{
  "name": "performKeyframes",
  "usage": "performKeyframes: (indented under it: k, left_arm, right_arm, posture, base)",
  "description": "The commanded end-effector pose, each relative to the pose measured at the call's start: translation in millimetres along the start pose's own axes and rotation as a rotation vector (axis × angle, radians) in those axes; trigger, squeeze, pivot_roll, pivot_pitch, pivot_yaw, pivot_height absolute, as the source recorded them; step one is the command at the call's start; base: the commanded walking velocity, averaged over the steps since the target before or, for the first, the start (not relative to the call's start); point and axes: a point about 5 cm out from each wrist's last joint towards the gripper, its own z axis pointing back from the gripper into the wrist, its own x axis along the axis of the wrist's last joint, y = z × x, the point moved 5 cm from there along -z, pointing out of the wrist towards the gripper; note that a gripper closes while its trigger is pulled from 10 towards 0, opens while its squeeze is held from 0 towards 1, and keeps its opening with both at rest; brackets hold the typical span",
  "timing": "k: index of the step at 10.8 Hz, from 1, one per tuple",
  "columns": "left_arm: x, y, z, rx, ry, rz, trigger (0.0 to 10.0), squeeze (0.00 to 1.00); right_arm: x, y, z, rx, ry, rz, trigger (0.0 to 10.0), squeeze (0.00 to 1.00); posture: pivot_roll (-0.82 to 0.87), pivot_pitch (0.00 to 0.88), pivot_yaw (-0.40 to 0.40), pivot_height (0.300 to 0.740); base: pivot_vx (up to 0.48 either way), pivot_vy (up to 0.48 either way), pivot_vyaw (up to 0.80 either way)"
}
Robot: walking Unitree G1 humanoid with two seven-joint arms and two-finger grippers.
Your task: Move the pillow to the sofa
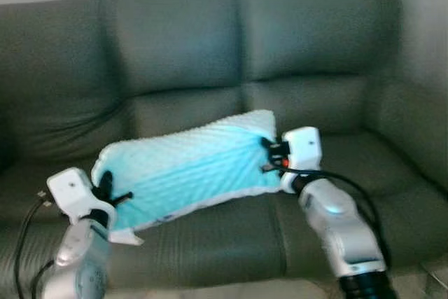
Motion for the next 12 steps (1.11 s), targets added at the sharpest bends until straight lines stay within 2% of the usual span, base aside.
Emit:
performKeyframes:
  k: [1, 7, 11, 12]
  left_arm:
    - [5.6, 7.9, 0.0, 0.031, -0.016, -0.024, 10.0, 0.00]
    - [3.2, 4.8, -1.6, 0.011, -0.004, -0.050, 10.0, 0.00]
    - [-9.5, 3.5, -18.2, -0.011, 0.038, -0.121, 10.0, 0.00]
    - [-12.8, 0.9, -20.9, -0.016, 0.057, -0.117, 10.0, 0.00]
  right_arm:
    - [9.2, 1.7, -1.9, -0.005, -0.033, 0.004, 10.0, 0.00]
    - [7.6, 0.2, -2.5, -0.023, -0.030, -0.003, 10.0, 0.00]
    - [-0.1, -3.1, -4.2, -0.053, -0.007, -0.031, 10.0, 0.00]
    - [0.4, -3.2, -3.7, -0.055, -0.009, -0.031, 10.0, 0.00]
  posture:
    - [-0.20, 0.007, 0.052, 0.740]
    - [-0.20, 0.012, 0.053, 0.740]
    - [-0.22, 0.021, 0.063, 0.740]
    - [-0.22, 0.023, 0.065, 0.740]
  base:
    - [0.000, 0.000, 0.00]
    - [0.000, 0.000, 0.00]
    - [0.000, 0.000, 0.00]
    - [0.000, 0.000, 0.00]
